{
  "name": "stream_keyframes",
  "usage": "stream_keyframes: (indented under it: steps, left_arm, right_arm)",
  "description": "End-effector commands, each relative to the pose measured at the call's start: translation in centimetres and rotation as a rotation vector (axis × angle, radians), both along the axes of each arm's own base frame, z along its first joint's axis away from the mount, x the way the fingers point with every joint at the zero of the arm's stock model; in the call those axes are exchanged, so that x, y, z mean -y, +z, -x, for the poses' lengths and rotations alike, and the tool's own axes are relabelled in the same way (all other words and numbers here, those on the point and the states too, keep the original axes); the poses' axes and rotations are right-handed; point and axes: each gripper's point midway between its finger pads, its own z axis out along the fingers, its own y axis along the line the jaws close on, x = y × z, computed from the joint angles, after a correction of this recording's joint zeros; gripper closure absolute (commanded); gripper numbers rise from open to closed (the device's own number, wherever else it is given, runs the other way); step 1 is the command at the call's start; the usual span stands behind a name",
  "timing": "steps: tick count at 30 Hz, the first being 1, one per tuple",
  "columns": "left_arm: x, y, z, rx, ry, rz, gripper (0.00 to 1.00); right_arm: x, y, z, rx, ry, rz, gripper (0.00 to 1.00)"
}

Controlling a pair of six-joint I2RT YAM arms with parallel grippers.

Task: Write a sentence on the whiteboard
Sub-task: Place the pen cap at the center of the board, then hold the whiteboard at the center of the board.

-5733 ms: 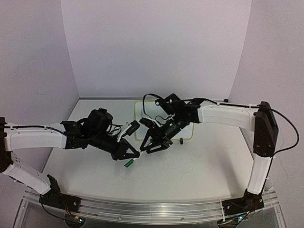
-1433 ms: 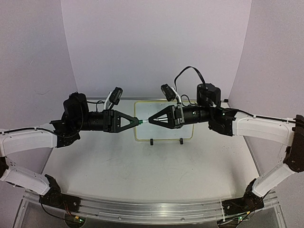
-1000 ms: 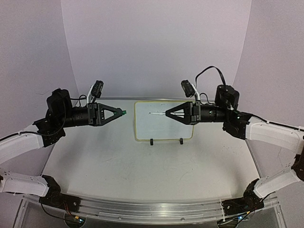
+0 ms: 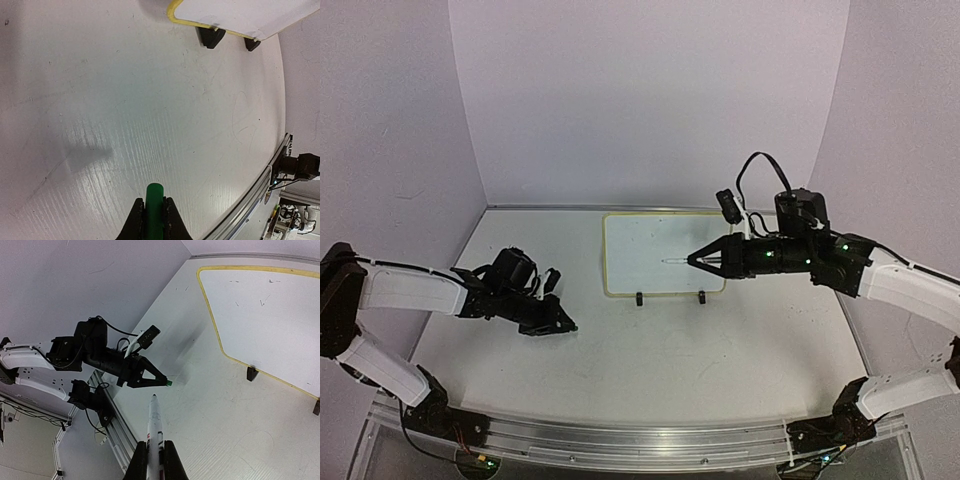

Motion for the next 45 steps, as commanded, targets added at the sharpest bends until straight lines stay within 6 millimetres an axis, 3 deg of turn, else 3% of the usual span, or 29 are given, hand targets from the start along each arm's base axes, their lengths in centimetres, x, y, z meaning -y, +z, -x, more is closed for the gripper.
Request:
stream_keyframes:
  steps: [1, 13, 24, 30, 38, 45]
  left_arm:
    - [0.5, 0.0, -1.1, 0.032, 0.008, -0.002, 0.91]
    - [0.2, -1.5, -1.0, 0.000, 0.012, -0.040, 0.67]
    - [-0.4, -1.2, -0.8, 0.010, 0.030, -0.053, 0.25]
    - [-0.7, -1.1, -0.7, 0.017, 0.036, -0.055, 0.07]
    - [-1.0, -0.3, -0.8, 0.041, 0.052, -0.050, 0.05]
    - [0.5, 5.0, -2.7, 0.191, -0.051, -0.030, 0.03]
  right_arm:
    - [-0.2, -0.6, -0.6, 0.015, -0.040, -0.001, 1.00]
    - [-0.9, -1.7, -1.2, 0.008, -0.050, 0.018, 1.00]
    - [-0.9, -2.3, -1.0, 0.003, -0.060, 0.029, 1.00]
    - [-1.1, -2.4, -1.0, 0.001, -0.059, 0.034, 1.00]
    - [-1.3, -2.5, -1.0, 0.002, -0.060, 0.038, 1.00]
    - [-1.3, -2.2, -1.3, 0.003, -0.086, 0.017, 1.00]
